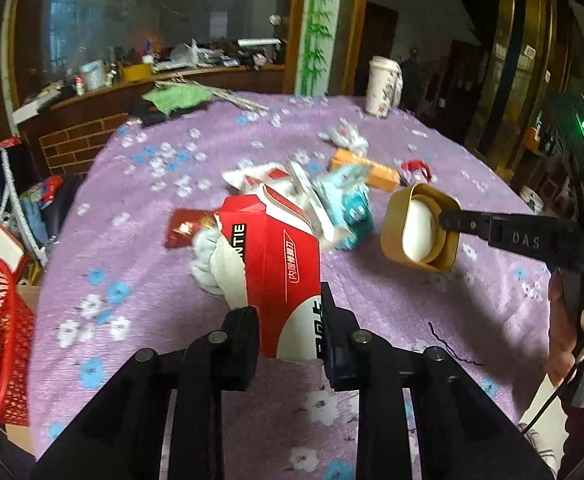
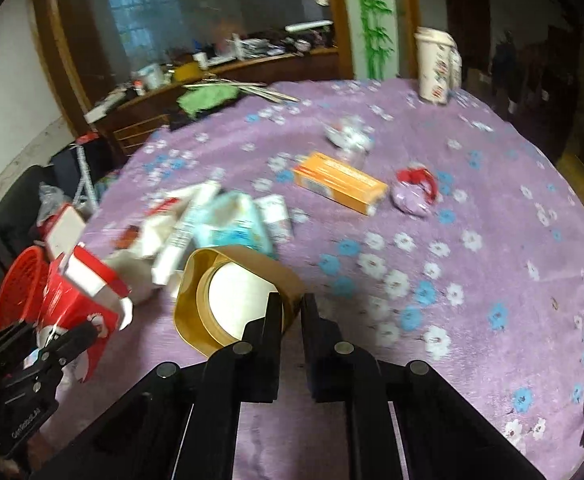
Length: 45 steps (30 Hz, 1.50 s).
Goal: Collect trash
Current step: 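Carry both items over the red basket and open both tools, then move both tools back over the table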
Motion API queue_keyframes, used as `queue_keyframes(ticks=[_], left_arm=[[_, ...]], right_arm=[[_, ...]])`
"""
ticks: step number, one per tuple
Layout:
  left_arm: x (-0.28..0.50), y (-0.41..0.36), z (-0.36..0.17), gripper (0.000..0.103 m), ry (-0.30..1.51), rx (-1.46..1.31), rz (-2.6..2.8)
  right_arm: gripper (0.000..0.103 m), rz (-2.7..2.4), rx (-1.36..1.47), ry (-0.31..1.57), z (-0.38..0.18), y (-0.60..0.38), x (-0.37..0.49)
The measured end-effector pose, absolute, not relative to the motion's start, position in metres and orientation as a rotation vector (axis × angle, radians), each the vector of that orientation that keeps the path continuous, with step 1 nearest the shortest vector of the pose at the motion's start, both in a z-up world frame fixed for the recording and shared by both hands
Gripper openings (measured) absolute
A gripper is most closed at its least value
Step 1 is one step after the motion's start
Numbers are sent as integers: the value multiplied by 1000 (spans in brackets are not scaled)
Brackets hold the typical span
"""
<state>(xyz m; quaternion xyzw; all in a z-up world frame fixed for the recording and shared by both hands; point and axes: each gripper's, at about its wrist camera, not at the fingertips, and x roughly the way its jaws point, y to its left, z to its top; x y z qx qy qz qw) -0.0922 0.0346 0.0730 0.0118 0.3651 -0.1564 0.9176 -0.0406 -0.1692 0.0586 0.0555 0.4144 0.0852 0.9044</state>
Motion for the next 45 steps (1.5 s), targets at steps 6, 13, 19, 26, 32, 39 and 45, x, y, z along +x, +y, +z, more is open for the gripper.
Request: queue_keyframes(ticks=[6,13,19,26,32,39,45], left_arm=[[-100,72,90,24,716,-1,-247],[-107,146,99,24,688,-56,-89],[-115,228,99,24,672,-112,70],[-119,309,77,24,710,-180,202],[-117,349,57,24,735,-223,260],[-114,369,47,63,738,-259,300],[-116,359,55,63,717,-252,303]], right_arm=[[10,309,80,845,74,-120,-44],[10,459,2,839,93,-40,-36],[10,595,-73,829,106,48,-29],[10,725,-136,855,102,153,-20],[10,759,-186,891,84,214,-10],[14,784,-215,886,72,248,-4],[18,766,-194,837,87,221,-12]])
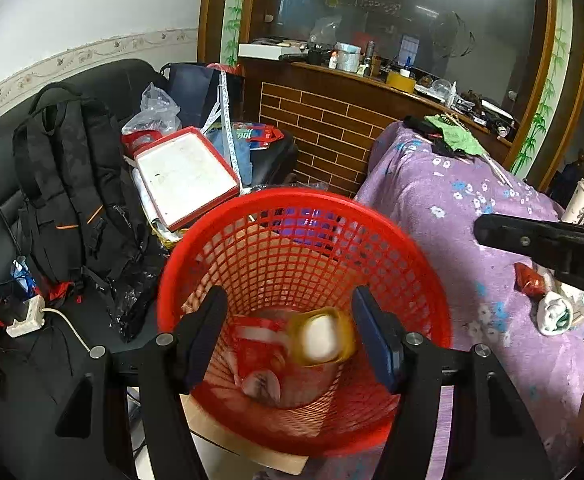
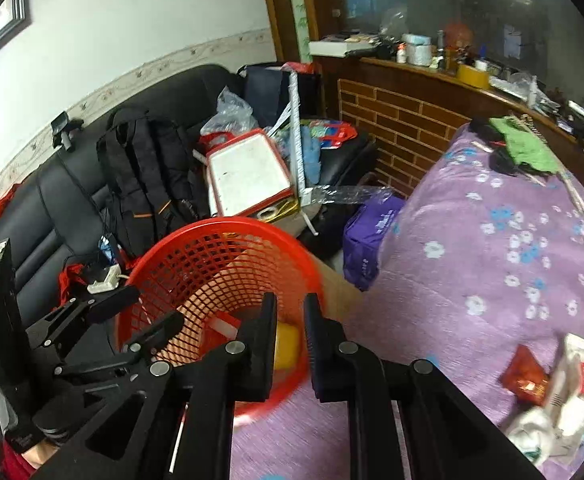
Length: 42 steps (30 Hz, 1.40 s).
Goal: Collect trash
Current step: 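Move both tools back over the table, then grasp the white cloth ball with the left tool while the right tool grasps the blue tissue pack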
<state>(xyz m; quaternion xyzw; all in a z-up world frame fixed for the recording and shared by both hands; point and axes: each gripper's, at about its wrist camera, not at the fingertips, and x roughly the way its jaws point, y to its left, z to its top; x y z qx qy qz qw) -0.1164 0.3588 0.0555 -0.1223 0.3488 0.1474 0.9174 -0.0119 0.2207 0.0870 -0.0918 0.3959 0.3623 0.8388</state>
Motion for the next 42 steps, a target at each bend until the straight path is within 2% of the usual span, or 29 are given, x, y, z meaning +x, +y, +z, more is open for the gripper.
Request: queue_keyframes(ticks=[1,3,5,7,13,22,33,42], left_arm=[[-117,355,58,64,709,-247,302],[-117,338,66,66,680,-223,300],[-114,315,75,69,653,-196,270],[-110,292,82,72,641,-178,231],[-88,202,90,73,646,-80,79],[-65,112,83,73,700,-8,-68],[-48,82,73,73,759,43,-114],[-32,78,60,73,826,31,-145]], right_arm=[[21,747,-194,820,90,212,-13],[45,686,-198,782,96,189,-17],[54,637,-192,739,100,163,-23],[55,568,-195,710,103,133,-28],[55,410,-202,683,95,44,-41],[55,294,-176,778,67,-49,-33],[55,268,-116,845,51,-88,-7],[55,328,90,930,47,-127,25]])
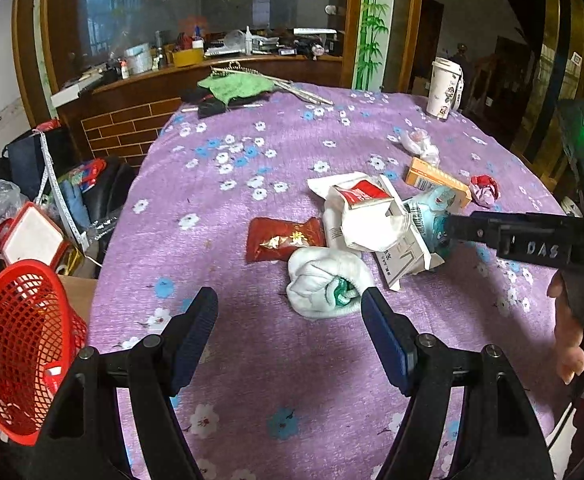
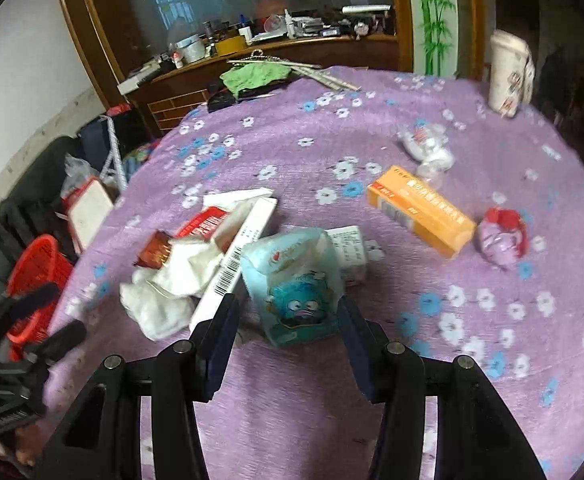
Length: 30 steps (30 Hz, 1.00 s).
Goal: Collect trash
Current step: 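Grasp the white cloth ball with the left tool while the right tool grasps the blue tissue pack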
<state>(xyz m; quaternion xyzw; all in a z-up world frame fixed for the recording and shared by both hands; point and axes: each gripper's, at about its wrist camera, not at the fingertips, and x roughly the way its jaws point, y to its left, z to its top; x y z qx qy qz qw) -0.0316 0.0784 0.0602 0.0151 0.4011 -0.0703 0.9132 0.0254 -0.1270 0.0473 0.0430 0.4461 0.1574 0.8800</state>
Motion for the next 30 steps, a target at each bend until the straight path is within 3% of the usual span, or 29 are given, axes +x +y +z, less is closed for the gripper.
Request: queue_keyframes(ticks=[14,17,19,20,21,29,30], left_arm=[[-19,70,42,73,860,32,-178],[-14,64,37,79,868,32,-188],[-8,58,32,81,870,35,-185],[-7,56,30,81,872,36,-184],[-3,53,27,81,876,37,-177],[15,43,14,80,858,34,-147],[17,43,13,74,854,30,-142]], right_arm=[[55,365,38,936,24,-119,58],[55,374,12,911,15,-120,58],[49,387,21,887,13,-123,56],[32,395,21,871,14,-125,55],[6,405,21,854,16,-126,53],[2,437,55,753,32,-144,39],[2,455,64,728,36,-145,36]])
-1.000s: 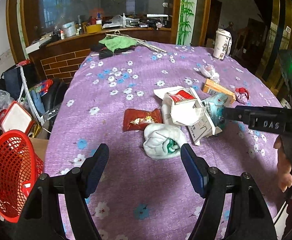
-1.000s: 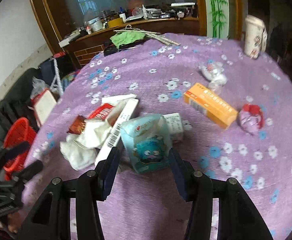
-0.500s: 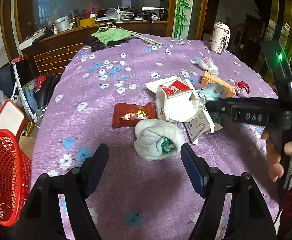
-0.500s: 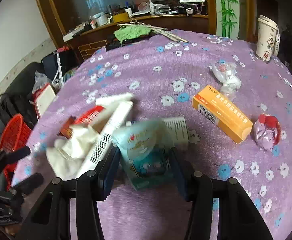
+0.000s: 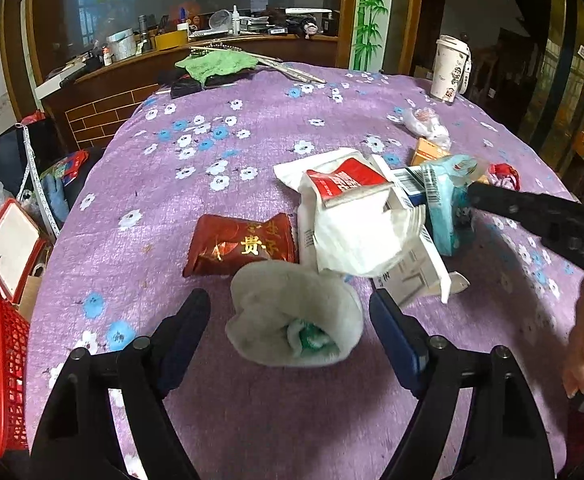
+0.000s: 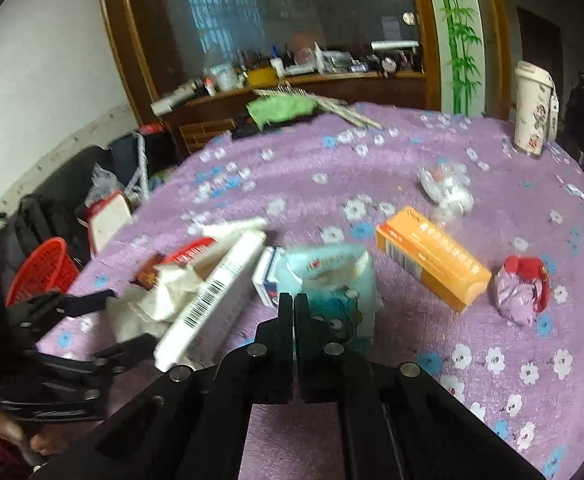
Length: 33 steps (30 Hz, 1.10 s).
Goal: Collect trash
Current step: 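Grasp the white cloth ball with the left tool while the right tool grasps the blue tissue pack, then carry the cloth ball and tissue pack toward the red basket with both tools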
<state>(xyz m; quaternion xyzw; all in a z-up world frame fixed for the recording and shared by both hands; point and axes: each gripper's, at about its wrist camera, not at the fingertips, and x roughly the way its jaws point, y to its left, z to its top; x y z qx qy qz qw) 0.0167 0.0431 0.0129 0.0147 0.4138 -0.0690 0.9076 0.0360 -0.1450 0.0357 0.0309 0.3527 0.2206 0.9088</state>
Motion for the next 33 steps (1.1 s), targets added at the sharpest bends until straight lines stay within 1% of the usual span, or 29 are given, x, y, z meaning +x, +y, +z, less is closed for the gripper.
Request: queue_keyframes(ticks=[1,3,5,6,7,8,9,10,13,14,15,16,17,18,20,25,27,33], left_arm=[[18,44,12,65,854,29,-138],[22,45,8,62,863,5,-153],[21,43,8,55,848,21,-146],[20,41,8,52,838,34,-146],[20,40,8,47,828,41,-147],[19,38,8,46,820,48,-149],[18,37,8,43,813,51,-149],[16,37,8,41,806,51,-151],[15,40,11,38,789,23,-170],[15,41,12,38,786,18,-171],[14,43,13,38,777,11,-174],[13,43,14,38,769,7,-176],[10,44,17,38,750,5,-180],[8,44,20,38,736,4,-184],[4,43,25,38,701,-1,-200],[-3,42,33,38,647,7,-205],[-8,44,39,38,606,14,-188],[-16,47,50,38,514,28,-131]], right_arm=[[2,467,66,712,38,-145,34],[2,466,44,699,40,-140,32],[2,444,32,689,42,-139,32],[13,421,35,677,44,-141,33],[26,405,37,679,44,-144,33],[63,380,37,682,44,-146,34],[91,345,27,679,42,-147,35],[94,326,12,675,42,-147,35],[93,315,-44,657,39,-139,36],[90,312,-50,676,36,-138,39],[82,321,-48,712,29,-136,45],[77,324,-56,757,22,-134,51],[68,311,-67,785,16,-134,55],[64,293,-75,819,9,-134,61],[63,303,-55,849,3,-137,68],[47,294,-75,845,-1,-134,67],[35,286,-68,817,4,-137,61],[35,251,-46,689,29,-141,44]])
